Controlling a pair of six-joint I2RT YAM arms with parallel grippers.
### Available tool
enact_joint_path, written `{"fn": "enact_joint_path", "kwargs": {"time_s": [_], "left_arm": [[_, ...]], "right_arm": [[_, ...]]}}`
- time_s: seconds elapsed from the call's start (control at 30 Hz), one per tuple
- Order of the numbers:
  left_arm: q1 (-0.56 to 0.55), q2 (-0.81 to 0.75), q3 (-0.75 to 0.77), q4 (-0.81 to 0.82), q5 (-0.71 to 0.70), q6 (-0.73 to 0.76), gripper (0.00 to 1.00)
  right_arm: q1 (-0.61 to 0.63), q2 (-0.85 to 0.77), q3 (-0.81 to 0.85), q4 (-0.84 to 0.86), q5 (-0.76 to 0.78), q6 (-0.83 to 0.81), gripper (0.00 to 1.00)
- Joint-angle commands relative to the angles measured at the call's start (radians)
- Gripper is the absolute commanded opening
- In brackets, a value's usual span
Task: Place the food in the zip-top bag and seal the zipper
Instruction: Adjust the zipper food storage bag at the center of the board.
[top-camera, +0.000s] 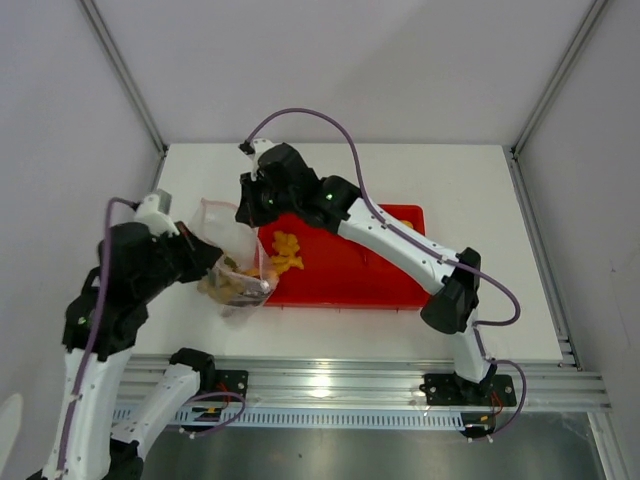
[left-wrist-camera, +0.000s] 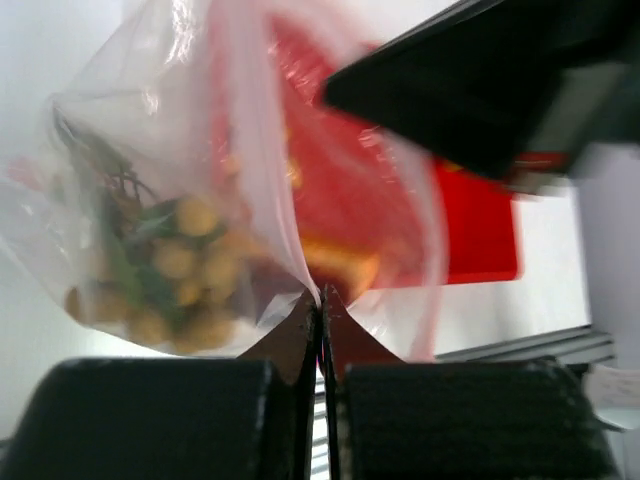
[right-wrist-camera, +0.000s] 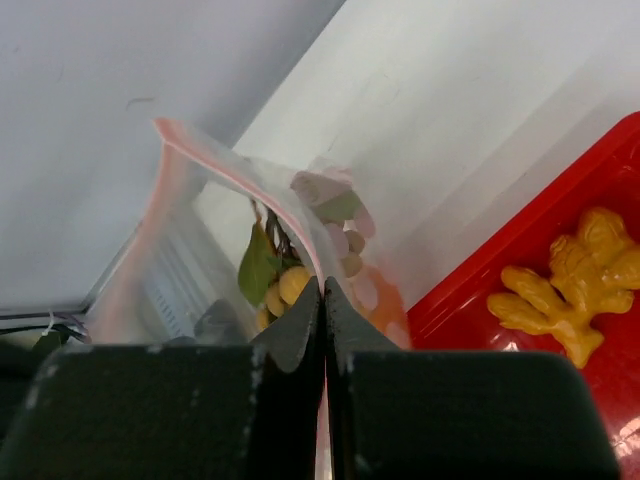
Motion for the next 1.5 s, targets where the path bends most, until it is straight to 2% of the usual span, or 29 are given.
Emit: {"fn": "enact_joint_path", "kwargs": {"time_s": [0.0,0.07,0.17,0.27,0.3,0.4,0.43,0.5,0.6,0.63,0.77,0.9,1.03,1.17,1.3,1.47], "left_arm": [[0.009,-0.037,0.3,-0.02,0.049,0.006,0.01],[0.009,-0.036,0.301,-0.012,0.058,0.006,0.0],[0.011,-0.044,0.117,0.032,0.041,0.019,0.01],[0.011,-0.047,0.058,0.045,0.033,0.015,0.01],[0.011,-0.058,0.057,0.072,0.033,0.013,0.01],[0.011,-0.06,0.092,0.068,0.007,0.025,0.01],[0.011,-0.035,0.11,0.056,0.001,0.038,0.01],[0.011,-0.02,0.111,0.057,0.001,0.045,0.01],[0.011,-0.009,0.089,0.071,0.01,0.056,0.01],[0.011,-0.009,0.086,0.072,0.009,0.065,0.01],[0.011,0.002,0.063,0.085,-0.011,0.081,0.01],[0.012,0.005,0.048,0.105,-0.016,0.082,0.01],[0.012,0.016,0.057,0.1,-0.037,0.094,0.01],[0.014,0.016,0.077,0.088,-0.059,0.102,0.01],[0.014,0.011,0.094,0.092,-0.031,0.096,0.01],[0.014,0.007,0.095,0.1,0.01,0.075,0.0]], "right_arm": [[0.02,-0.069,0.115,0.004,0.002,-0.012,0.0],[0.026,-0.113,0.069,0.026,-0.003,-0.007,0.0],[0.014,-0.148,-0.092,0.116,-0.016,0.022,0.0],[-0.014,-0.126,-0.121,0.11,-0.05,0.041,0.0],[-0.017,-0.116,-0.118,0.094,-0.05,0.03,0.03],[-0.03,-0.127,-0.115,0.08,-0.04,-0.002,0.3],[-0.035,-0.145,-0.12,0.081,-0.038,-0.009,0.41],[-0.063,-0.171,-0.126,0.069,-0.032,-0.025,0.51],[-0.122,-0.256,-0.209,0.089,-0.02,-0.025,0.56],[-0.141,-0.318,-0.251,0.11,-0.03,-0.022,0.62],[-0.244,-0.424,-0.498,0.228,-0.173,0.004,0.72],[-0.314,-0.44,-0.639,0.32,-0.278,0.021,0.73],[-0.316,-0.457,-0.762,0.435,-0.32,0.03,0.73],[-0.323,-0.435,-0.824,0.462,-0.238,0.013,0.73],[-0.343,-0.276,-0.752,0.382,-0.28,0.004,0.68],[-0.319,-0.13,-0.726,0.408,-0.238,-0.006,0.68]]}}
